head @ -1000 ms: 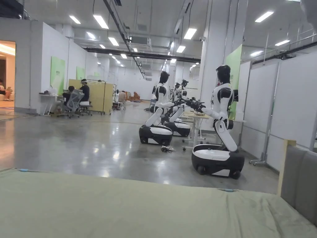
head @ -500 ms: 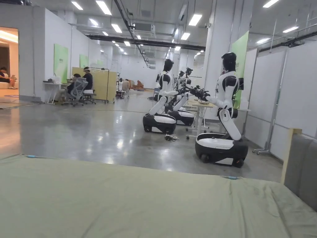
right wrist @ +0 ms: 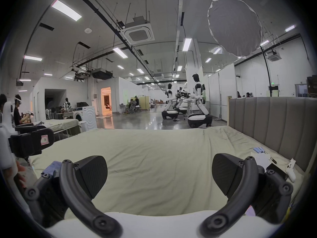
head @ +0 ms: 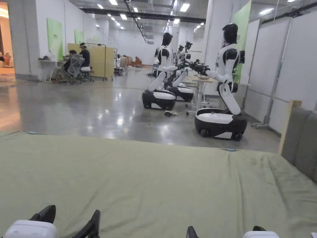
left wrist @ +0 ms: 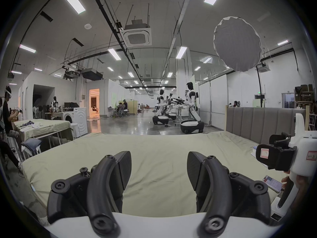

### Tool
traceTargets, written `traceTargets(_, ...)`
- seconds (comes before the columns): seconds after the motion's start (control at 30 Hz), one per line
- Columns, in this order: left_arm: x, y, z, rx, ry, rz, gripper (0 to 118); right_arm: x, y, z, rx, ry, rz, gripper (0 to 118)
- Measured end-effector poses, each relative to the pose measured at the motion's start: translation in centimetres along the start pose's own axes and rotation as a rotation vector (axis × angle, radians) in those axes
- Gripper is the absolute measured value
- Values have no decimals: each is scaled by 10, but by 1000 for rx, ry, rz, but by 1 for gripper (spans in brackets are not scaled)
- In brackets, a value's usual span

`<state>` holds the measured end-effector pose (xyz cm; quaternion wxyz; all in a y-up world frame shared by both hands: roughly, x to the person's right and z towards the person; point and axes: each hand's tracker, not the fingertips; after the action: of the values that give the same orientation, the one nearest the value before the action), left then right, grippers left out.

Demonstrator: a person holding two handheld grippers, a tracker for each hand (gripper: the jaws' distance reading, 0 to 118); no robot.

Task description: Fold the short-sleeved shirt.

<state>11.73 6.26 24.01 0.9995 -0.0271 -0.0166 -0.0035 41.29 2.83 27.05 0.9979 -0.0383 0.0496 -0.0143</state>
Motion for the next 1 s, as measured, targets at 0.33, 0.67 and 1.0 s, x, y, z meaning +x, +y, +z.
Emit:
traceTargets(0.33, 1, -4, -7, -51, -6, 20, 67, 0, -5, -12, -70, -16, -2, 118)
traceTargets(0.67, 8, -8, -20, -125, 25, 25, 67, 10, -8, -13, -93, -26, -86, 118)
traceTargets(1.0, 7, -10, -18, -151, 20, 41, 67, 9, -6, -11, -99, 69, -208, 118)
